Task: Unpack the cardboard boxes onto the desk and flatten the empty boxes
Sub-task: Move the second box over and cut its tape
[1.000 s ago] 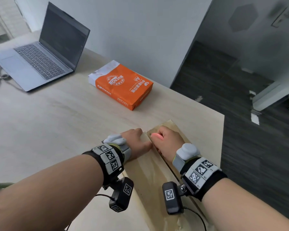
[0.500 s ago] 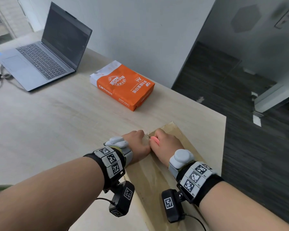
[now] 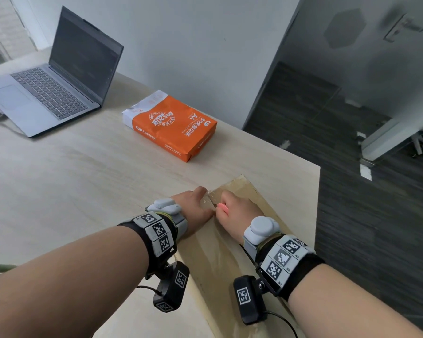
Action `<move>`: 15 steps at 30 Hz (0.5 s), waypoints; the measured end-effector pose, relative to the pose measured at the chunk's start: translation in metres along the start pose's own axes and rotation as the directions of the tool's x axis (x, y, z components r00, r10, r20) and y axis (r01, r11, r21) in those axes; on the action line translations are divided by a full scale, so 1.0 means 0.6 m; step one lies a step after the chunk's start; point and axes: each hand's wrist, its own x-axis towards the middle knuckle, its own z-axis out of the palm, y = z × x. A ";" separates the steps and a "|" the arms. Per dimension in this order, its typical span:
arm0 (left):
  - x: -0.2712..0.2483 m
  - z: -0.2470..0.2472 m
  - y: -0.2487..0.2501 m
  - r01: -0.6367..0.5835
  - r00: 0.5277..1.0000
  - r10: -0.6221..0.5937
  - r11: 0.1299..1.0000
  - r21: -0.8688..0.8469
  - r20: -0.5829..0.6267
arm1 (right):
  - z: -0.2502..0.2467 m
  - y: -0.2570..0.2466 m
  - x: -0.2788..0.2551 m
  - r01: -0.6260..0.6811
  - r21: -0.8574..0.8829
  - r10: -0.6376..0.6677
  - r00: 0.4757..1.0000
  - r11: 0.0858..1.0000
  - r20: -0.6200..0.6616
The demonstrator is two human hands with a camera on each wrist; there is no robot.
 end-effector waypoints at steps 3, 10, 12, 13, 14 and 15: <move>0.001 0.002 0.004 0.024 1.000 -0.024 1.000 0.011 -0.009 | 0.007 0.014 -0.020 -0.020 -0.003 0.020 1.000 1.000 0.013; -0.002 0.000 0.005 0.038 0.999 -0.036 0.998 0.054 -0.033 | 0.012 0.038 -0.071 -0.104 0.004 0.103 0.993 0.995 0.065; -0.005 -0.001 0.008 0.035 0.999 -0.032 0.998 0.055 -0.043 | 0.018 0.052 -0.094 -0.118 0.002 0.117 0.990 0.993 0.079; -0.007 -0.002 0.010 0.035 0.998 -0.032 0.998 0.056 -0.045 | 0.020 0.059 -0.107 -0.127 0.011 0.126 0.989 0.992 0.081; -0.009 -0.001 0.013 0.033 0.999 -0.030 0.998 0.062 -0.045 | 0.023 0.068 -0.122 -0.137 0.023 0.135 0.988 0.990 0.077; -0.009 -0.003 0.011 0.035 0.998 -0.032 0.997 0.061 -0.052 | 0.024 0.072 -0.132 -0.135 0.024 0.133 0.988 0.991 0.075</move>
